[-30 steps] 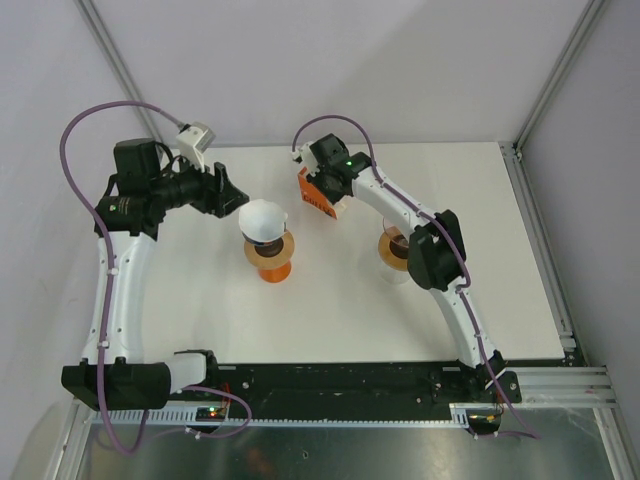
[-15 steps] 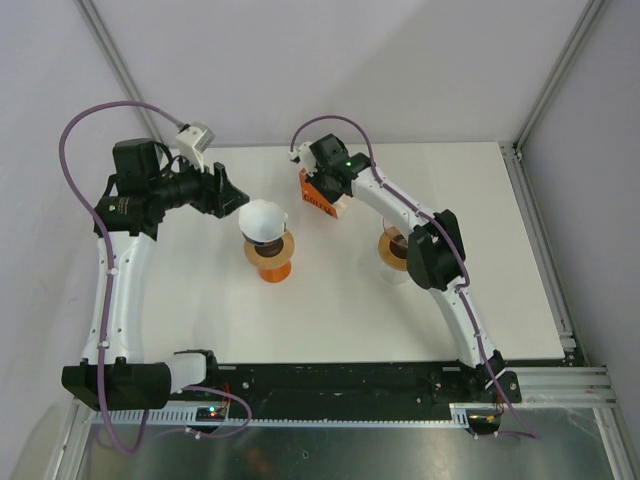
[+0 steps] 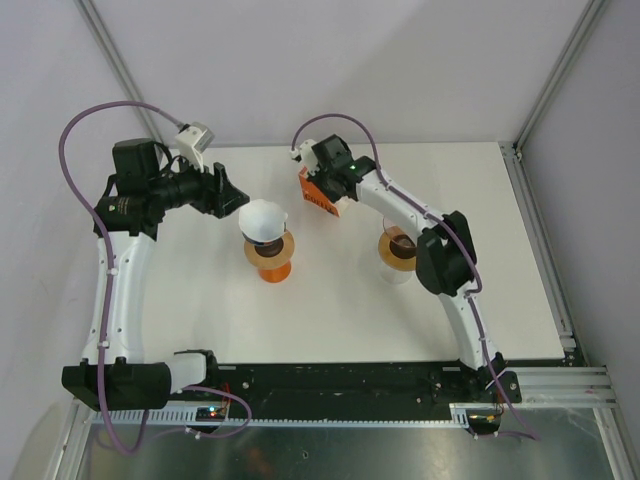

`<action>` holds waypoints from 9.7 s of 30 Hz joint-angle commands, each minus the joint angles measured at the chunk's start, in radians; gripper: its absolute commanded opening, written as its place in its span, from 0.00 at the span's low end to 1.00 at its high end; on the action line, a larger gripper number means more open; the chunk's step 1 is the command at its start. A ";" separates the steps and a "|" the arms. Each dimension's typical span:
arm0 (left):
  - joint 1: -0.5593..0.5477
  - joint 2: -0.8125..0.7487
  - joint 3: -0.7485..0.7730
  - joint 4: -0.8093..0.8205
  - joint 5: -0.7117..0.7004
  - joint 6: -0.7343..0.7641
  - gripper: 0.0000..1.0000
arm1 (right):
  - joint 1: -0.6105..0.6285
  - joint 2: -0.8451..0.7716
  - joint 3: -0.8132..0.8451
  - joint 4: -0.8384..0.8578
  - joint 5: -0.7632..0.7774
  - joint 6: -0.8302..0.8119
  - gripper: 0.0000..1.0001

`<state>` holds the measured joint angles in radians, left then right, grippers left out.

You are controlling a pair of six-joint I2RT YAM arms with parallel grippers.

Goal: Place the coffee filter in the dripper

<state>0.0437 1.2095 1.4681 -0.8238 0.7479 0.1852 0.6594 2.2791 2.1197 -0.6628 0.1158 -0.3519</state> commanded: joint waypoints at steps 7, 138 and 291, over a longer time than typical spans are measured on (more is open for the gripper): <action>0.012 -0.029 -0.009 0.029 0.039 0.024 0.75 | 0.012 -0.178 -0.021 0.077 0.025 -0.001 0.00; -0.880 0.185 0.452 -0.094 -0.714 0.138 0.00 | 0.630 -0.903 -0.705 -0.069 0.540 -0.663 0.00; -0.640 0.131 0.349 -0.014 -0.584 0.124 0.66 | -0.138 -0.806 -0.561 -0.462 -0.047 0.243 0.00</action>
<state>-0.6052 1.3628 1.7950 -0.8764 0.1444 0.2974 0.5278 1.4780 1.5562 -1.1465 0.0891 -0.1074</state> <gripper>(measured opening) 0.657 0.009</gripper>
